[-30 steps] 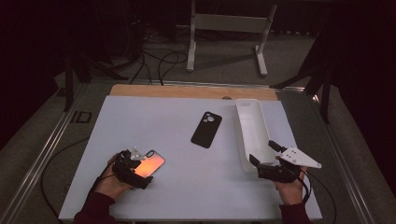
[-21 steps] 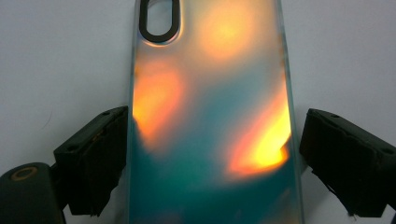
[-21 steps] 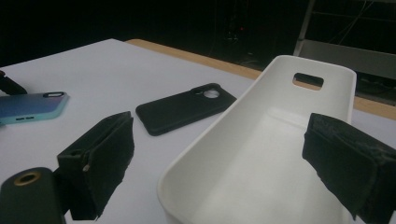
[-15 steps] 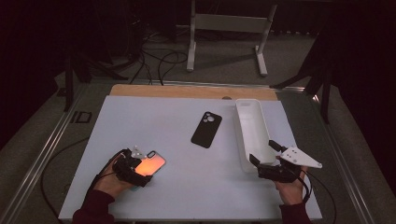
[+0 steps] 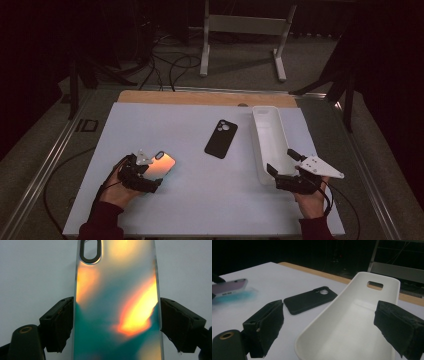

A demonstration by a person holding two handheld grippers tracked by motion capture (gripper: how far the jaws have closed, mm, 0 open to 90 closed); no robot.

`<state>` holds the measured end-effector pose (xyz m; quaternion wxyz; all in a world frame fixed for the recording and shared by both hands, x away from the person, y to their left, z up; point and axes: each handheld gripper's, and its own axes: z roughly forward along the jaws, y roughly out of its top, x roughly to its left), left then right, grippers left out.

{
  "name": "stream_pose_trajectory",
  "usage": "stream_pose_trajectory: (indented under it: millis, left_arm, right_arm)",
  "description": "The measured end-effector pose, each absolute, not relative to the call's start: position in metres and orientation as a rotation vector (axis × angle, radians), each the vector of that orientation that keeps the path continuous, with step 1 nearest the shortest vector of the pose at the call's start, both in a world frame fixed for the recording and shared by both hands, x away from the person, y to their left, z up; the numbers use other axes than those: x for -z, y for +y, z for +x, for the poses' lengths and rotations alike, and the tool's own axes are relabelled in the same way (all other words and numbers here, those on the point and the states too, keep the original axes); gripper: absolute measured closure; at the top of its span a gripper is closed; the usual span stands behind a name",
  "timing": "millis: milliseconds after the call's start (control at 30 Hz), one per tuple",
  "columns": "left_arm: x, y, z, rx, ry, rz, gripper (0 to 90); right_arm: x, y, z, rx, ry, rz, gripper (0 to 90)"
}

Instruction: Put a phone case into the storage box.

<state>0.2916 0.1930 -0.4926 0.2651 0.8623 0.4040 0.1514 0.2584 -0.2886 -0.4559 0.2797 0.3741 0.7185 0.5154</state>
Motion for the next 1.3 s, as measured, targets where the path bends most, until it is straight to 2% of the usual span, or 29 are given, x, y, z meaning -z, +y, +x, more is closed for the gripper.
stream_pose_trajectory:
  millis: [533,1300]
  left_arm:
    - [0.466,0.185,0.297,-0.591,1.054,2.165,17.0]
    - [0.437,0.142,0.31,-0.666,0.877,2.067,17.0]
  right_arm:
    - [0.458,-0.287,0.262,-1.381,1.953,1.046,8.6]
    - [0.442,-0.283,0.267,-1.457,1.963,1.015,8.5]
